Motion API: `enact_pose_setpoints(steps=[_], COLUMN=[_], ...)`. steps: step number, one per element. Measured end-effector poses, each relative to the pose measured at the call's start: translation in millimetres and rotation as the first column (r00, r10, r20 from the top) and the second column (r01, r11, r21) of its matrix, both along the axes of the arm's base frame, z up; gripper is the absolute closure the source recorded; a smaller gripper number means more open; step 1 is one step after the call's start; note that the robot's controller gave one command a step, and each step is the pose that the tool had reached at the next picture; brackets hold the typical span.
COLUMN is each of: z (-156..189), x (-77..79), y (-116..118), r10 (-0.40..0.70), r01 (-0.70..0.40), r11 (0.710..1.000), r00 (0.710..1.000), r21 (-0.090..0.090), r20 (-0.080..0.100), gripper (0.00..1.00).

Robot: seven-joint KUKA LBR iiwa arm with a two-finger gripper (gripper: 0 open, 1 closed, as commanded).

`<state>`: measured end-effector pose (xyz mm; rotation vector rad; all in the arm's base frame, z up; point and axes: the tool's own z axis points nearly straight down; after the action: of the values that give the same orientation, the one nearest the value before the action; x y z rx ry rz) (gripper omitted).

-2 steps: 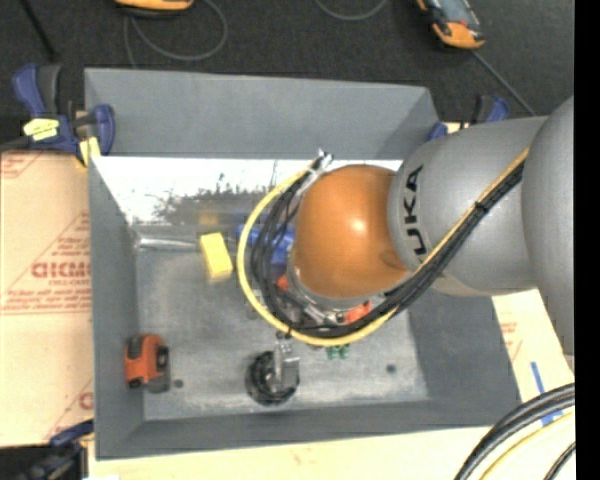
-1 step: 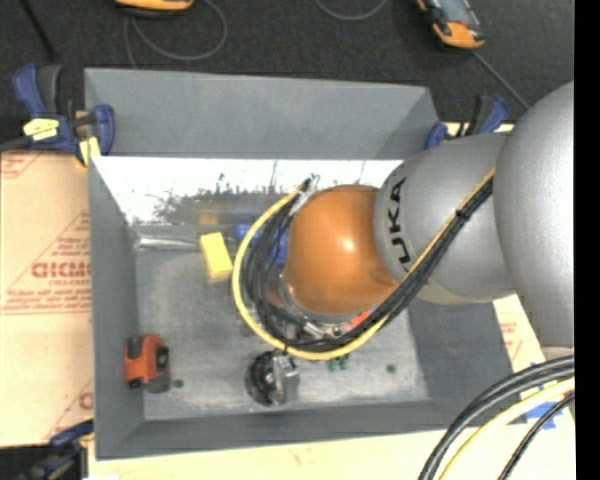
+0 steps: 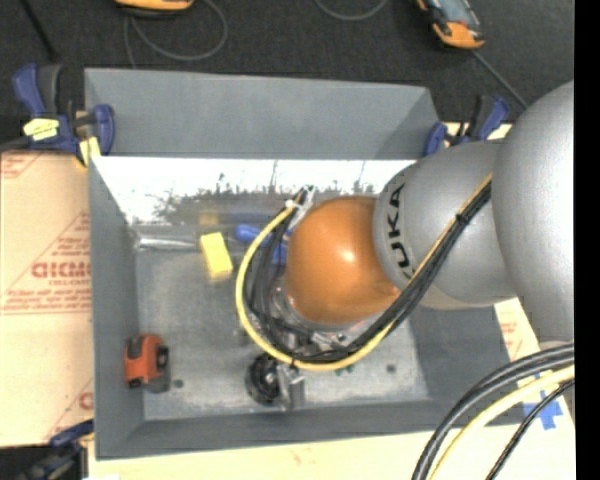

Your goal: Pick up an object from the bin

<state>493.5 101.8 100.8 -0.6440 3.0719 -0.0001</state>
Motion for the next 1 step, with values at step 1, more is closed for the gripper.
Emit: enact_pose_setpoints(steps=[1], z=[-18.1], x=[-2.3], y=[-29.7], r10=[-0.139], r01=[0.139], r11=[0.99], r00=[0.99], r21=[0.002], r20=[-0.004], gripper=[0.0])
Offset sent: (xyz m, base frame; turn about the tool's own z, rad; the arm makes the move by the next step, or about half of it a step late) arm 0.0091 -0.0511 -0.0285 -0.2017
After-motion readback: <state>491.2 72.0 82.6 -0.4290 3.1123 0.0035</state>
